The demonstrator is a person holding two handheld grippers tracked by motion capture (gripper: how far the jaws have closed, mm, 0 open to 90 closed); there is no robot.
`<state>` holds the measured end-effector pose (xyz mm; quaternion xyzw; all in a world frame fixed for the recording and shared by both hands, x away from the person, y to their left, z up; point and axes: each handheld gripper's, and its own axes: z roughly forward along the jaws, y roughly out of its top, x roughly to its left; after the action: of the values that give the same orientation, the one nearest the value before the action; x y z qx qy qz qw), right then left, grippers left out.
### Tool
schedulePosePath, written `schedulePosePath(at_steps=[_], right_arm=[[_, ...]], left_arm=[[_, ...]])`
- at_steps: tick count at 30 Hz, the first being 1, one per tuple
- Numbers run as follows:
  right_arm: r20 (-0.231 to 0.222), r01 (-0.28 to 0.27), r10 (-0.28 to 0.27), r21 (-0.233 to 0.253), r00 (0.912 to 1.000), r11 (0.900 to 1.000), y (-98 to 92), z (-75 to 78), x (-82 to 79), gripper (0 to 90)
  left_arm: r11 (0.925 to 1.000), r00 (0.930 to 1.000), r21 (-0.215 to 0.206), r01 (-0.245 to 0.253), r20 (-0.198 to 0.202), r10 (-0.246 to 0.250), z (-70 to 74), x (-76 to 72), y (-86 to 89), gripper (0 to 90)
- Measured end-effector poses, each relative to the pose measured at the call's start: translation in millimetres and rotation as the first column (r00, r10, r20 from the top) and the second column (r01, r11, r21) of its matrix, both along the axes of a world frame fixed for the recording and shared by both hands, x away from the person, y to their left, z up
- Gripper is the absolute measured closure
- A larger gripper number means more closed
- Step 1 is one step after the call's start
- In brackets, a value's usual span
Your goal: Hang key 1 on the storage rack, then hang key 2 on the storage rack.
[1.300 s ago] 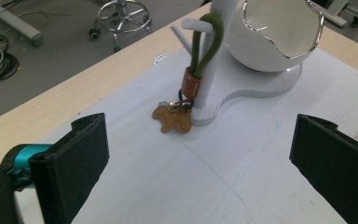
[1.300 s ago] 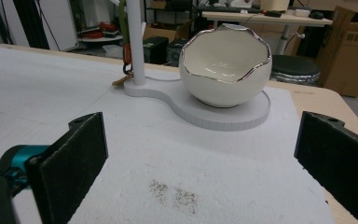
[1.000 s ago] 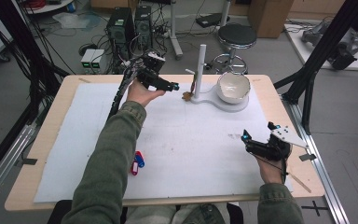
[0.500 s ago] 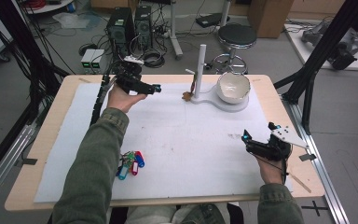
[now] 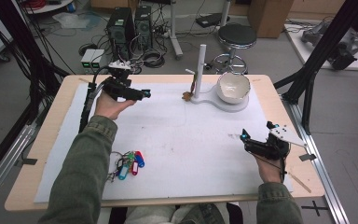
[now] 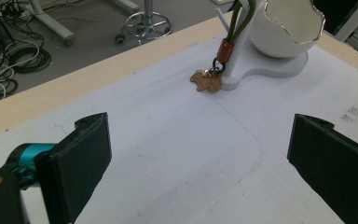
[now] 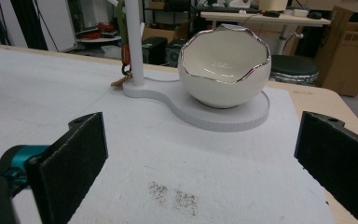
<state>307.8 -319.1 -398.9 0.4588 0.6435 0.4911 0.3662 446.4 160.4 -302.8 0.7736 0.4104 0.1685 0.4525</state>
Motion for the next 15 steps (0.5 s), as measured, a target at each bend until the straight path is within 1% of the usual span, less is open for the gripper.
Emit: schedulePosePath(at_steps=[2,6,7,10,12,15], right_arm=[[-0.001,0.000,0.000,0.001,1.0000,1.000,0.0,0.0,-0.1,1.5],[0.000,0.002,-0.002,0.000,1.0000,1.000,0.2,-0.2,-0.2,1.5],[0.000,0.003,-0.003,-0.001,1.0000,1.000,0.3,-0.1,-0.2,1.4],[0.000,0.003,-0.003,-0.002,1.0000,1.000,0.2,-0.1,-0.3,1.4],[-0.003,0.004,-0.004,0.001,1.0000,1.000,0.1,-0.2,-0.4,1.5],[-0.001,0.004,-0.004,0.000,1.0000,1.000,0.1,-0.2,-0.2,1.5]], left_arm=[[1.0000,1.0000,-0.007,0.005,0.000,-0.005,-1.3,-6.4,5.7,6.7],[1.0000,1.0000,-0.004,0.007,0.001,-0.007,-3.8,-12.9,9.8,6.6],[0.9999,0.9999,-0.002,0.011,-0.001,-0.011,-6.0,-16.7,12.5,6.7],[0.9999,0.9999,0.000,0.012,-0.006,-0.012,-9.4,-19.9,15.0,6.7],[0.9999,0.9997,0.005,0.015,-0.017,-0.015,-15.0,-24.4,18.2,6.7],[0.9999,0.9998,0.010,0.011,-0.019,-0.011,-17.8,-27.9,19.3,6.7]])
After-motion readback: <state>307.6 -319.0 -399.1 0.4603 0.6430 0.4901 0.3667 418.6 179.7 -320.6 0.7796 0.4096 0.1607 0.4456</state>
